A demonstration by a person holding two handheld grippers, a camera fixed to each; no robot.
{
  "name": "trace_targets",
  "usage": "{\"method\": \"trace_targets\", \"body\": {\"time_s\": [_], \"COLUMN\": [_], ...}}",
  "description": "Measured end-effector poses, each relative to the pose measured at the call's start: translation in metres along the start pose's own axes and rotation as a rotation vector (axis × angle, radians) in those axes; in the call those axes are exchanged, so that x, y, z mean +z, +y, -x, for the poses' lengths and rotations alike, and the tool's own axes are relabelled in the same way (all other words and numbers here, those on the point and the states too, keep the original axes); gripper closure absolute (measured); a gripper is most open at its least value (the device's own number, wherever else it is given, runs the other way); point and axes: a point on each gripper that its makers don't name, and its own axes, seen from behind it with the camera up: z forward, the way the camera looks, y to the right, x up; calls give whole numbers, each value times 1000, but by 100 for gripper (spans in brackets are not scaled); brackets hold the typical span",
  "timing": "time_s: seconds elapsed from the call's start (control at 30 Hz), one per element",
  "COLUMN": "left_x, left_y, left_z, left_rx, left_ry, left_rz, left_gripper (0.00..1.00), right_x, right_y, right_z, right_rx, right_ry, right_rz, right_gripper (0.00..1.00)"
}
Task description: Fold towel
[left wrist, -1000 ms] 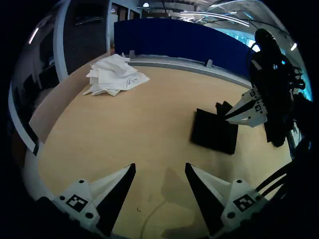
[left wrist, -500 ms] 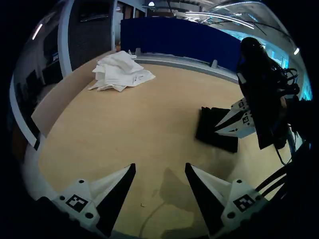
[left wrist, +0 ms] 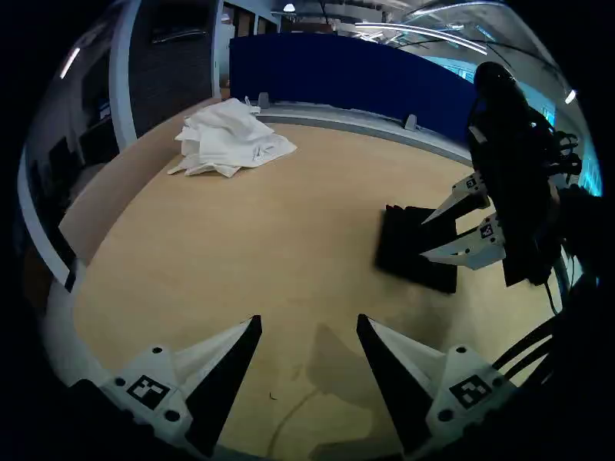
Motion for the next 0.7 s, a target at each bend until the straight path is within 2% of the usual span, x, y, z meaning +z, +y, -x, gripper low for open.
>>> {"method": "trace_targets", "body": {"time_s": [0.17,0.7], "left_x": [-2,-2], "left_y": [1,2], "left_z": [-3,-3], "left_rx": [-2,8], "left_ry": [3,3], "left_rz": [2,7], "left_gripper": [8,8], "right_x": [-9,-31], "right_y": [-4,-21], "right_z": [11,72], "right_rx": [36,198], "right_ry": [1,-36], "right_rz": [13,55], "right_gripper": [40,41]}}
